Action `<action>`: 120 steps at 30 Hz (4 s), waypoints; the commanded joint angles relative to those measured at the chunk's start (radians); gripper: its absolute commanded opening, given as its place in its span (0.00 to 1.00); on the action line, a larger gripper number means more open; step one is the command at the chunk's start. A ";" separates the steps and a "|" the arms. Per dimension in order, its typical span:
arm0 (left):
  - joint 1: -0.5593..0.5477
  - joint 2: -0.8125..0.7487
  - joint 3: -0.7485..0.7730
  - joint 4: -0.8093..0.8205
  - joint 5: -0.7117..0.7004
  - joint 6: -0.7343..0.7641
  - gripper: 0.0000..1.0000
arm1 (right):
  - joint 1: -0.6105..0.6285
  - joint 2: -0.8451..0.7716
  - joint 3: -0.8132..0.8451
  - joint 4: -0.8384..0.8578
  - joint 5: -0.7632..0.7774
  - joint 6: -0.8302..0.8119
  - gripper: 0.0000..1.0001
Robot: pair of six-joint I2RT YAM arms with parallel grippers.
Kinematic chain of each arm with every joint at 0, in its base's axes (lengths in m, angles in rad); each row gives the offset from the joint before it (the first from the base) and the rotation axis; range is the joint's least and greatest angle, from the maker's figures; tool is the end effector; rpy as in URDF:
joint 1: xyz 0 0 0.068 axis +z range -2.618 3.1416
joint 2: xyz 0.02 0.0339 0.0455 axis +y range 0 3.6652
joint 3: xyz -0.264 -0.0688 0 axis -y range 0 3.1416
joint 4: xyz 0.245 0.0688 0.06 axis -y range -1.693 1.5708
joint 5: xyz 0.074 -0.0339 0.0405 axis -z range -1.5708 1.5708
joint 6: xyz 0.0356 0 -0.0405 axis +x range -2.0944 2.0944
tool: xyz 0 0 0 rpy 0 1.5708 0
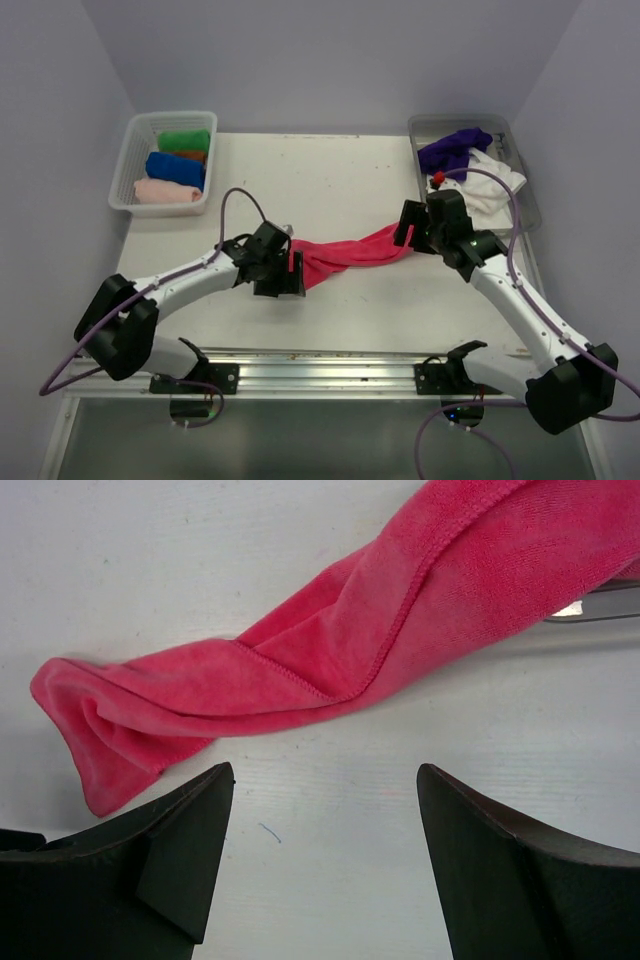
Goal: Roll the towels
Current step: Move the towel to the center of the board
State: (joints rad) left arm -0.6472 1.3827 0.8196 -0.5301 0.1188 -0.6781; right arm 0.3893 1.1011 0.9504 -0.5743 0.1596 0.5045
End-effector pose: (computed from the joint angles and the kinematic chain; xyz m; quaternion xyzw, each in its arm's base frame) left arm 0.2050 -0.1602 0.1957 -0.0009 0.9700 -0.1907 0.1507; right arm 0.2181 0.0834 0.2991 0.0850 0.9056 0.1112 0.4003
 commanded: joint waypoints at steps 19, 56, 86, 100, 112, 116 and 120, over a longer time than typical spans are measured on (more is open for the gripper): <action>0.068 0.092 0.193 0.050 -0.111 -0.003 0.00 | -0.007 -0.125 -0.079 -0.059 0.037 0.055 0.78; 0.004 0.180 -0.017 0.225 -0.090 -0.103 0.63 | -0.007 -0.107 -0.119 -0.030 -0.022 0.127 0.78; 0.567 -0.286 0.513 -0.210 0.059 0.130 0.00 | -0.135 -0.018 -0.016 0.034 -0.066 0.143 0.75; 0.709 -0.307 0.360 -0.154 0.159 0.071 0.00 | -0.083 0.100 -0.059 0.163 -0.177 0.178 0.74; 0.710 -0.315 0.374 -0.165 0.151 0.086 0.00 | 0.135 0.529 0.100 0.320 -0.055 0.232 0.73; 0.709 -0.321 0.386 -0.174 0.142 0.087 0.00 | 0.137 0.666 0.192 0.332 -0.025 0.229 0.68; 0.710 -0.330 0.409 -0.191 0.131 0.091 0.00 | 0.134 0.782 0.276 0.340 0.058 0.244 0.59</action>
State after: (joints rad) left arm 0.0582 1.0851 1.1706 -0.7284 0.2543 -0.5911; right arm 0.5224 1.8332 1.1522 -0.2794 0.1226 0.7258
